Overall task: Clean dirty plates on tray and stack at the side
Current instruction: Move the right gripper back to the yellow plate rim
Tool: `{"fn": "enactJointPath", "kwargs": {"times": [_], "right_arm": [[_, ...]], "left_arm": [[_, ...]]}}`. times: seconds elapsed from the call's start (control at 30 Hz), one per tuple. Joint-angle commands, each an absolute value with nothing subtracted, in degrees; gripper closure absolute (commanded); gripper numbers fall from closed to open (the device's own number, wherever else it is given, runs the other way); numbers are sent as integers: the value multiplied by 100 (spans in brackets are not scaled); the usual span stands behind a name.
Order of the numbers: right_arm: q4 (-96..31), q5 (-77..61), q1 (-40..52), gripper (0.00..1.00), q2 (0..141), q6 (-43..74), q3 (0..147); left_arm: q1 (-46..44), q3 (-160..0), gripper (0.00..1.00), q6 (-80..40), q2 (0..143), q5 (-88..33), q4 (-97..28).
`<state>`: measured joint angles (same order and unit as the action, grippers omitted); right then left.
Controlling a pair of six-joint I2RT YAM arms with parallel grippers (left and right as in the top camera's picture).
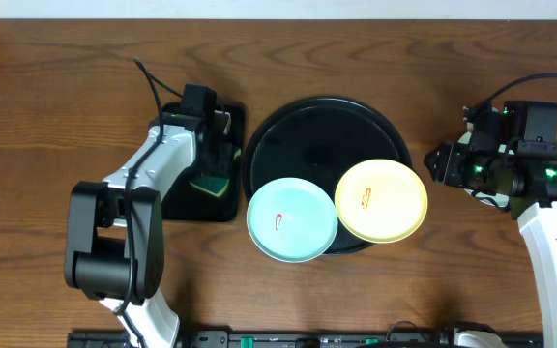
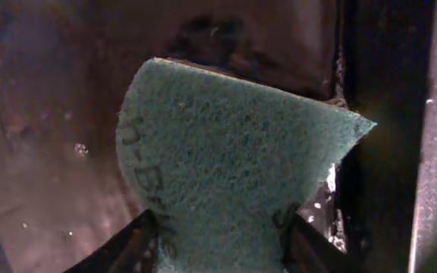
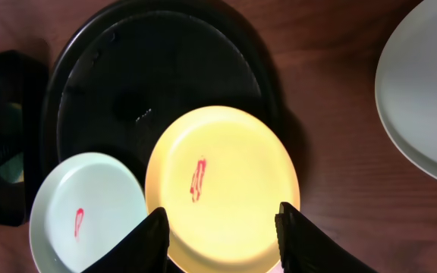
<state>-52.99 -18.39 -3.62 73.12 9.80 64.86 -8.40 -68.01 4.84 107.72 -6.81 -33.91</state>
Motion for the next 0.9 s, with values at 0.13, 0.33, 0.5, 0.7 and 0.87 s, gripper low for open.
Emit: {"fn": "enactJointPath", "kwargs": {"times": [0.13, 0.33, 0.5, 0.7, 0.87], "right_arm": [[-5321, -1826, -309, 56, 7341, 895, 6490], [-5347, -1828, -309, 57, 7341, 893, 6490], [-5502, -1820, -255, 63, 7343, 797, 6466], [-5572, -1396, -45, 63, 7426, 827, 6034], [-5288, -926, -27, 68, 7714, 1249, 5450]], "left_arm": [[-843, -6744, 81, 534, 10962, -642, -3391], [-845, -6744, 93, 528, 10973, -642, -3339], [-843, -6796, 92, 123, 10777, -327, -3472], [-843, -6978, 93, -281, 10116, -231, -3623], [-843, -6978, 92, -375, 9723, -231, -3806]]}}
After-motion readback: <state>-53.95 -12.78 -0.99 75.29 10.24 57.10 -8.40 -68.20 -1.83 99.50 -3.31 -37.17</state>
